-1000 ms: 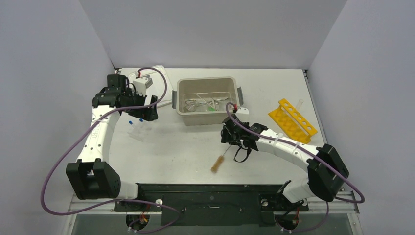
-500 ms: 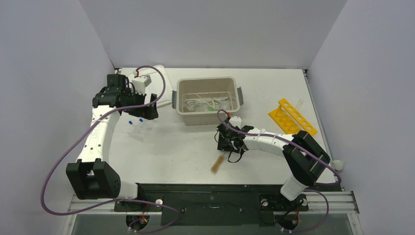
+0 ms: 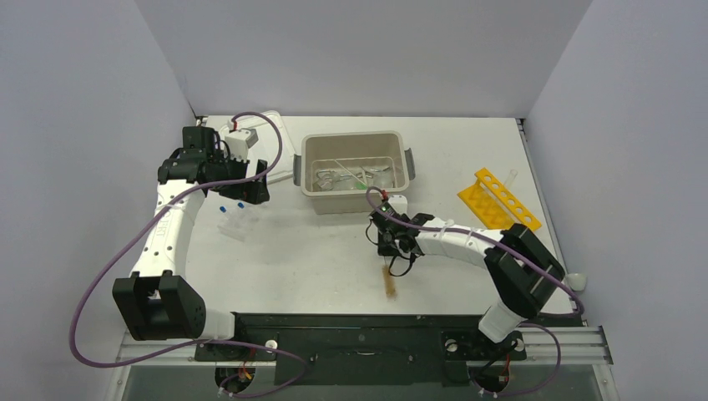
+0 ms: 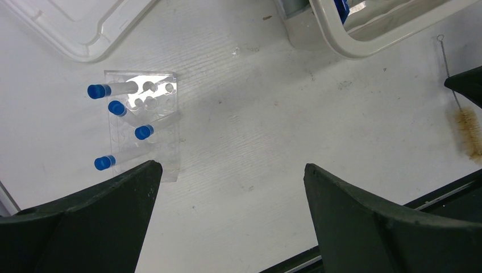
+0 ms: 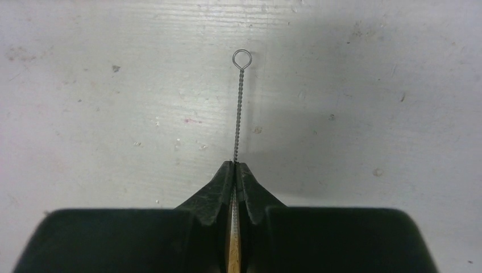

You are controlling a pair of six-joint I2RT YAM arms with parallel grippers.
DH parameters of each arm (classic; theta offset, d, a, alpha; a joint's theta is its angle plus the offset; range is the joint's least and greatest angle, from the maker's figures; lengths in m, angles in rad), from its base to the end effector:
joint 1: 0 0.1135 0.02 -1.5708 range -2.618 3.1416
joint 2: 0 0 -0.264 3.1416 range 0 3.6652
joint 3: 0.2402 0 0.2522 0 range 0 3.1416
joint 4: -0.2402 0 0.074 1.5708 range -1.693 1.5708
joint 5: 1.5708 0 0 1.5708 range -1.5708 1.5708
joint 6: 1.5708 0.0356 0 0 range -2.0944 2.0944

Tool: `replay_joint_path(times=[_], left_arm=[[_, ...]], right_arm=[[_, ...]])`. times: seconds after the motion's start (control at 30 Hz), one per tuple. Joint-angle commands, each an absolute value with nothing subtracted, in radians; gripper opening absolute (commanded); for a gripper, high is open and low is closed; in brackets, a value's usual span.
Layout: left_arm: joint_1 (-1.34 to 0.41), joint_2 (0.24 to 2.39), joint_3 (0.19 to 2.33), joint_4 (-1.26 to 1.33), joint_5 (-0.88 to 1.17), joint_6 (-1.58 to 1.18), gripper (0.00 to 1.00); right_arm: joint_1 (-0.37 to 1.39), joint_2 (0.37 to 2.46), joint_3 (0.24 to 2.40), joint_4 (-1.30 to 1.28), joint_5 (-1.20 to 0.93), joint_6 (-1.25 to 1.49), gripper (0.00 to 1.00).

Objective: Organize the chemistry lab equipment
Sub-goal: Pick up the chemistry item at the center of the board.

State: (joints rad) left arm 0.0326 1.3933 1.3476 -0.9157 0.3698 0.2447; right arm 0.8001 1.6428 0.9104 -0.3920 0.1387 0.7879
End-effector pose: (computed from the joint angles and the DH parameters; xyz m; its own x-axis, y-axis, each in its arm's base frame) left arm 0.2825 -0.0037 0.3342 -0.7524 0.2015 -0.6271 0.3697 0.9172 -0.1489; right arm 0.2184 0.2178 0.1591 -0.9174 0.0630 -0.3929 -0.0264 0.9756 0.2181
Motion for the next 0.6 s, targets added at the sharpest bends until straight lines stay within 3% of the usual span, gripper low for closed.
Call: replay_joint_path(times=[0.0,0.23,0.37,0.57], left_arm=[[0.037,1.388,1.398,-0.884,0.372,0.253,0.97],[0.037,1.407,1.402,-0.882,0.384,0.244,0.97],[0.037,1.404,1.391,-0.88,0.384,0.245,0.97],[0.038,1.408,1.392,-0.885,0.382,0.247,0.97]], right_arm=[[0.805,1.459,0.952,-0.359,0.13,0.565,0.0],[0.777,1.383,1.257,-0.509,0.079,0.198,0.0],[0.73,1.472,1.494,-0.51,0.058,0.018,0.0],[0.632,1.69,1.687,-0.386,0.025,-0.091,0.0]])
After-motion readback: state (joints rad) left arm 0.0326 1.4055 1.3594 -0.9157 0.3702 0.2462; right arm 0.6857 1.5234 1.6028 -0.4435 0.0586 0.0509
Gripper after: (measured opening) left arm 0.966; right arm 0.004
